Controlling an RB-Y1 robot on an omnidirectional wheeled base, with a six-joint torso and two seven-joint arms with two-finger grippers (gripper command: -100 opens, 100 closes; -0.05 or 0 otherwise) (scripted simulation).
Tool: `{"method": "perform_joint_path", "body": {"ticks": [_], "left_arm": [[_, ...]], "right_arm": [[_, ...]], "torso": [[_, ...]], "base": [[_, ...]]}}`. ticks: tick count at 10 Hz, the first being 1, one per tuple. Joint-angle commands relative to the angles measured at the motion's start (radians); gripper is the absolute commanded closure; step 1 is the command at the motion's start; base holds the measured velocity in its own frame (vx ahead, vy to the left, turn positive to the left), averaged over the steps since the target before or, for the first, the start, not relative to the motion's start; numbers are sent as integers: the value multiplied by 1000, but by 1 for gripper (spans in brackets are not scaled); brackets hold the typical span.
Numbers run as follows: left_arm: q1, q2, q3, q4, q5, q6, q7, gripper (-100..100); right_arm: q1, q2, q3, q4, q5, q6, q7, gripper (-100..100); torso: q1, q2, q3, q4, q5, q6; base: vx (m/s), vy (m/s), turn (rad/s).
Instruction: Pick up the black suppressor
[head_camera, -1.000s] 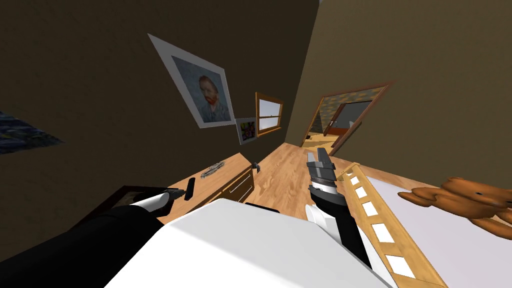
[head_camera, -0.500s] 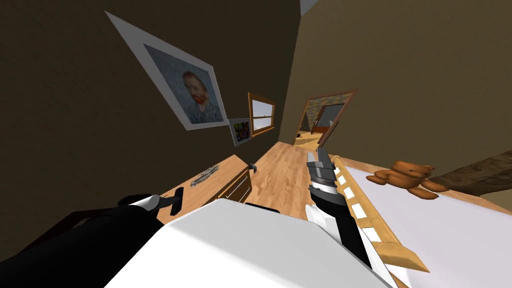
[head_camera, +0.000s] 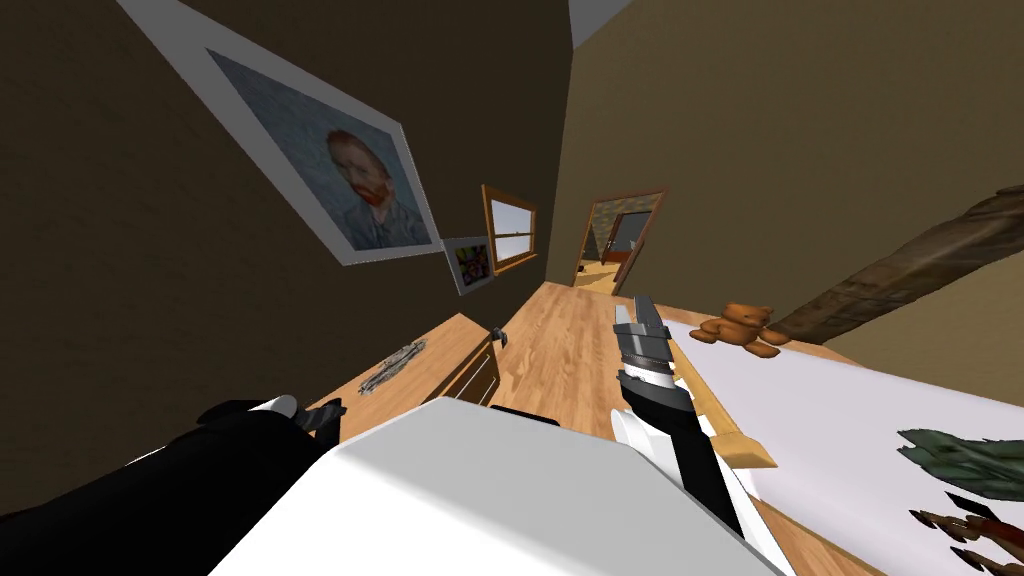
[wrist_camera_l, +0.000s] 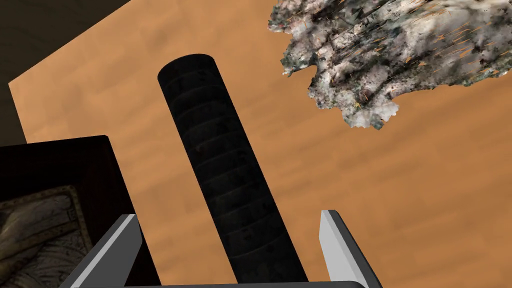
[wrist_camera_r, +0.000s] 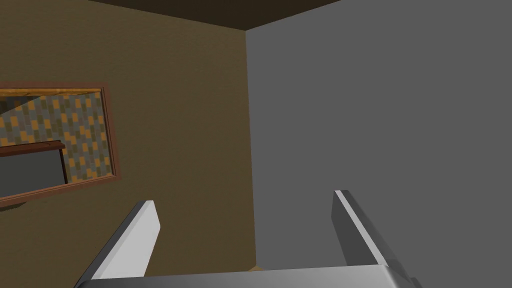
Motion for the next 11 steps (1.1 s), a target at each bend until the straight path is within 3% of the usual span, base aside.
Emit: {"method": "perform_joint_path", "body": {"ticks": [1, 2, 3, 4, 5, 6, 7, 9, 10, 11], "left_arm": [[0, 2, 11, 32, 11, 36, 25, -100], [-3, 12, 33, 80, 34, 73, 64, -100], [-3, 12, 33, 80, 34, 84, 64, -100], [-5, 20, 52, 121, 55, 122, 101, -100], [-5, 20, 52, 125, 55, 130, 101, -100], [-8, 26, 70, 153, 75, 172, 135, -100], [-8, 26, 70, 169, 75, 172, 135, -100], [-12, 33, 101, 241, 110, 236, 195, -100], [-12, 33, 101, 247, 110, 247, 195, -100], [-14, 36, 113, 281, 125, 278, 221, -100]], "right_arm": [[0, 0, 0, 0, 0, 0, 0, 0], [0, 0, 0, 0, 0, 0, 0, 0], [0, 0, 0, 0, 0, 0, 0, 0], [0, 0, 0, 0, 0, 0, 0, 0], [0, 0, 0, 0, 0, 0, 0, 0], [0, 0, 0, 0, 0, 0, 0, 0], [0, 0, 0, 0, 0, 0, 0, 0], [0, 0, 0, 0, 0, 0, 0, 0], [0, 0, 0, 0, 0, 0, 0, 0], [0, 0, 0, 0, 0, 0, 0, 0]], "torso": [[0, 0, 0, 0, 0, 0], [0, 0, 0, 0, 0, -1], [0, 1, 1, 0, 0, -1], [-1, 1, 1, 0, 0, -1], [-1, 2, 1, 0, 0, -1], [-1, 2, 1, 0, 0, -1], [0, 1, 1, 0, 0, 0], [0, 2, 1, 0, 0, -1], [1, 2, 1, 0, 0, -1], [0, 2, 1, 0, 0, -2]], "base": [[-16, 58, -113], [-27, 58, -211], [-30, 48, -109], [-38, 44, -166], [-36, 53, -132], [-33, 58, -255], [-35, 57, -96], [-47, 68, -202], [-44, 65, -99], [-49, 55, -114]]}}
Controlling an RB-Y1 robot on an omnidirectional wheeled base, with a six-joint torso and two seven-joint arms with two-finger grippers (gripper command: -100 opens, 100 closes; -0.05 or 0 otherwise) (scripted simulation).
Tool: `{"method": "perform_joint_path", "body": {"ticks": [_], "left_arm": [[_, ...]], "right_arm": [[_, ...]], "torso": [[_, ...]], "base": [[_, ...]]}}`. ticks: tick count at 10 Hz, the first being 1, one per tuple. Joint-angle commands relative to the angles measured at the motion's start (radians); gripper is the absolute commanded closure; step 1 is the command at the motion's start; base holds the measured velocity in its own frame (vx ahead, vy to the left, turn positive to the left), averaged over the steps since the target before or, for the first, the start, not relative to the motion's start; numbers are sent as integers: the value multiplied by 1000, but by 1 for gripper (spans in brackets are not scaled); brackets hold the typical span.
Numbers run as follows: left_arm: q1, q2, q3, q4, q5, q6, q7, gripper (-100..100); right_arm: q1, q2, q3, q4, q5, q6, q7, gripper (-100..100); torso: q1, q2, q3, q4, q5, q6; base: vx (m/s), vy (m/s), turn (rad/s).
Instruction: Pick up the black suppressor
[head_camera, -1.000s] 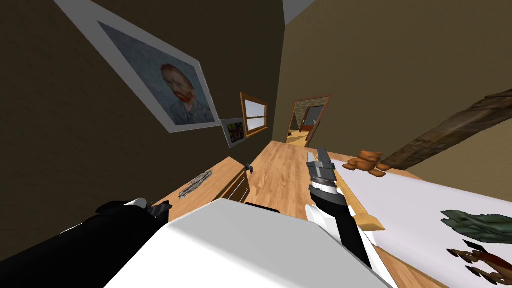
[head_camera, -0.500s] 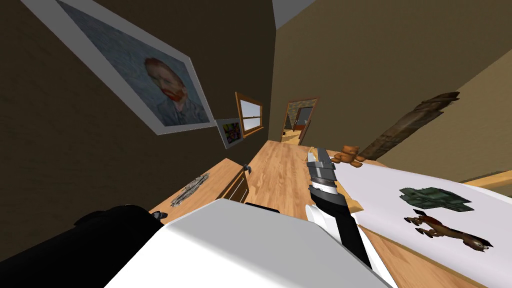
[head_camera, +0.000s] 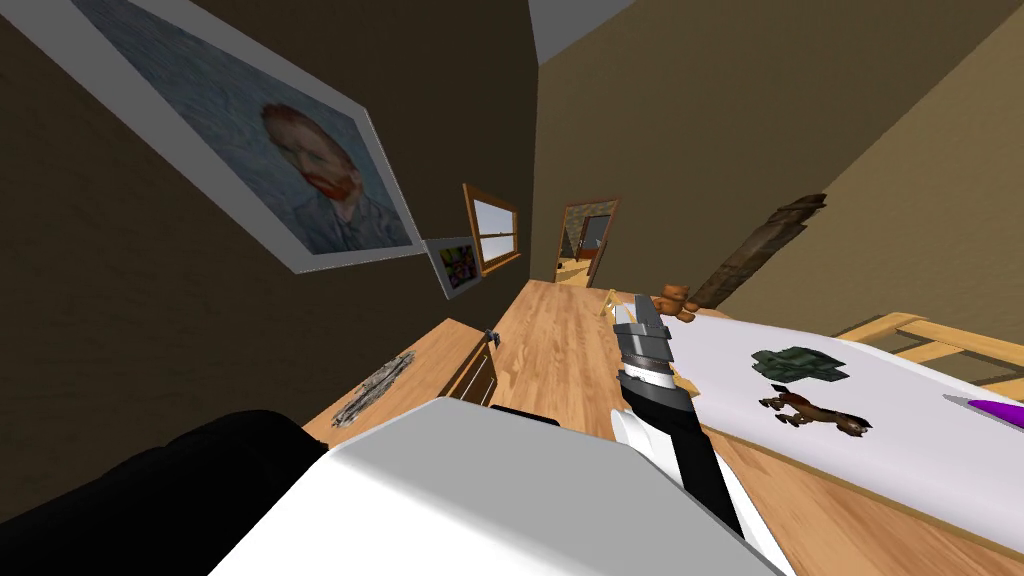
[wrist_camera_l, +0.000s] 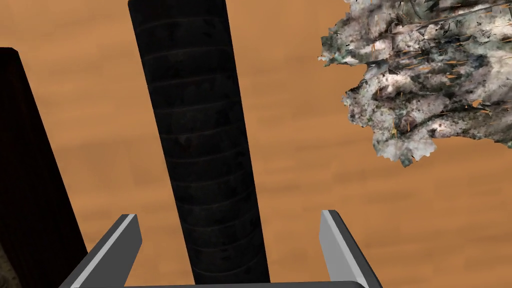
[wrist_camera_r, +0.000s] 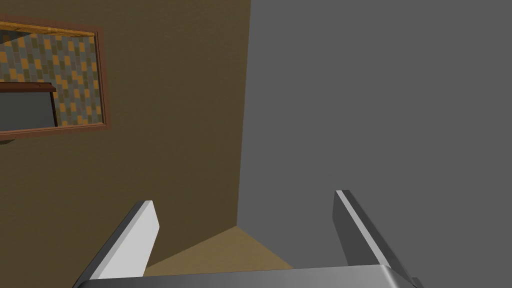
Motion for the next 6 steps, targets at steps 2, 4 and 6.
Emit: {"method": "perform_joint_path", "body": {"ticks": [2, 4, 6], "left_arm": [[-8, 9, 24, 79, 31, 67, 53, -100], [-10, 12, 34, 111, 44, 94, 75, -100], [-8, 14, 34, 102, 42, 90, 68, 0]], "right_arm": [[0, 0, 0, 0, 0, 0, 0, 0], [0, 0, 0, 0, 0, 0, 0, 0], [0, 0, 0, 0, 0, 0, 0, 0]], "torso": [[1, 0, 0, 0, 0, 0], [1, 0, 0, 0, 0, 0], [-2, -2, -1, 0, 0, 0]], "base": [[-60, 78, -197], [-48, 60, -80], [-7, 10, -5]]}}
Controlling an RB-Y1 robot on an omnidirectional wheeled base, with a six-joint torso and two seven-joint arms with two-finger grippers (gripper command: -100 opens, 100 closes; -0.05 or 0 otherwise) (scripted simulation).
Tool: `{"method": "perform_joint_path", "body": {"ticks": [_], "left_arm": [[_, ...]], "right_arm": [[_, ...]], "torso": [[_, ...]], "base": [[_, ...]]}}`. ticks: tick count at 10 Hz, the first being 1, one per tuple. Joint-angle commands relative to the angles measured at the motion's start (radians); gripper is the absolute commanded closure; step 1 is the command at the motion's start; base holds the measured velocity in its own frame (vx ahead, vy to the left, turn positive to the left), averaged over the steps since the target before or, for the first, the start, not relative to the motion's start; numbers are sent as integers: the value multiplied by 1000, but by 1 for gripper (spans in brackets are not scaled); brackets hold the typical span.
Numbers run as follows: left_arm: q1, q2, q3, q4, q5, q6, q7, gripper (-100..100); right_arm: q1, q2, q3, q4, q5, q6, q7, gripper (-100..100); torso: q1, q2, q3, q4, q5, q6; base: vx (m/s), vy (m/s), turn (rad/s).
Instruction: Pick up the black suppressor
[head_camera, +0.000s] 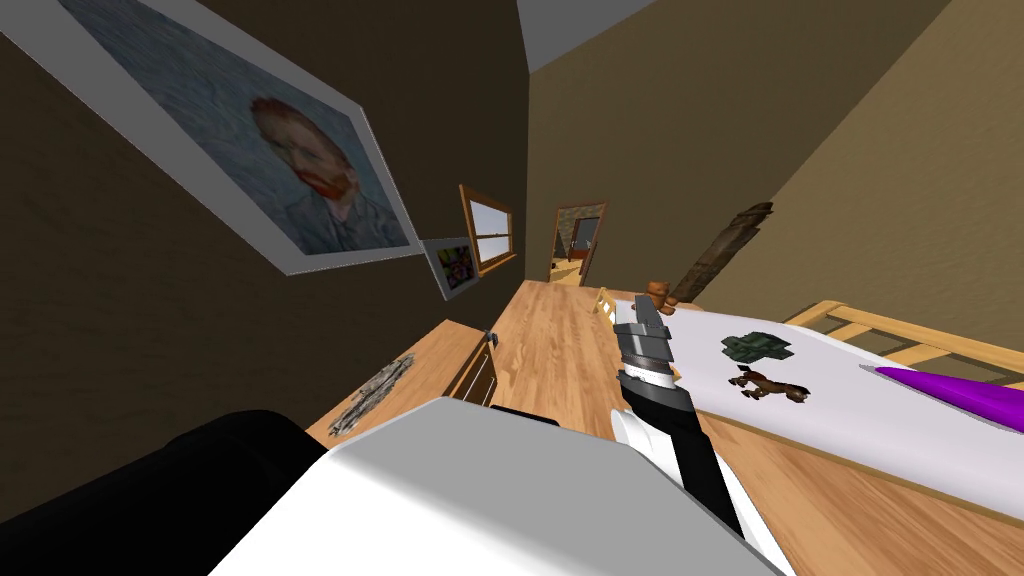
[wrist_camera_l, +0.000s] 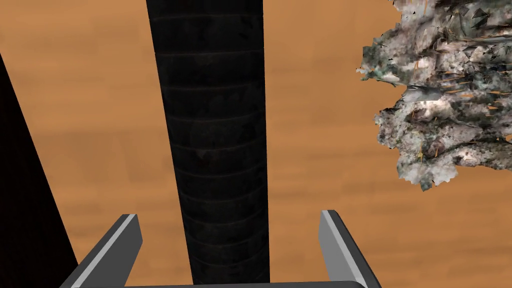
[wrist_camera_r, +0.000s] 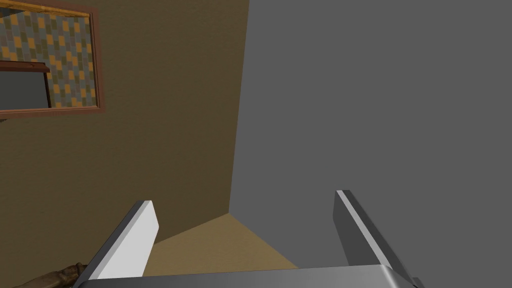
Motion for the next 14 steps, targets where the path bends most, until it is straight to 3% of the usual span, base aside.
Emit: {"method": "perform_joint_path", "body": {"ticks": [1, 3, 4, 5, 9, 10, 11, 13, 14], "left_arm": [[-11, -17, -8, 16, -10, -29, -14, -100], [-22, -34, -17, 32, -19, -57, -29, -100], [-17, -33, -15, 16, -18, -43, -17, -100], [-18, -34, -15, 17, -18, -47, -19, 100], [-17, -34, -15, 17, -18, -47, -18, 100], [-17, -34, -15, 17, -18, -47, -18, 0], [-6, -10, -5, 10, -6, -17, -9, 100], [-2, -10, -3, 1, -4, -12, -4, 100], [-2, -7, -2, 4, -3, -10, -5, 0]], "right_arm": [[0, 0, 0, 0, 0, 0, 0, 0], [0, 0, 0, 0, 0, 0, 0, 0], [0, 0, 0, 0, 0, 0, 0, 0], [0, 0, 0, 0, 0, 0, 0, 0], [0, 0, 0, 0, 0, 0, 0, 0], [0, 0, 0, 0, 0, 0, 0, 0], [0, 0, 0, 0, 0, 0, 0, 0], [0, 0, 0, 0, 0, 0, 0, 0], [0, 0, 0, 0, 0, 0, 0, 0]], "torso": [[0, 0, 0, 0, 0, 0], [1, -3, -1, -1, 0, 0], [1, -3, -2, -1, 0, 0], [0, -2, -1, -1, 0, 0], [-1, -1, -1, 0, 0, 1], [-1, -1, -1, 0, 0, 1], [-1, -1, -1, 0, 0, 1], [-3, 1, 1, 0, -1, 1], [-2, 1, 0, 0, -1, 0]], "base": [[18, 14, 33], [34, 29, 31], [14, 13, 1], [0, 0, 0], [0, 0, 0], [0, 0, 0], [-22, -23, -49], [-35, -25, -31], [0, 0, 0]]}}
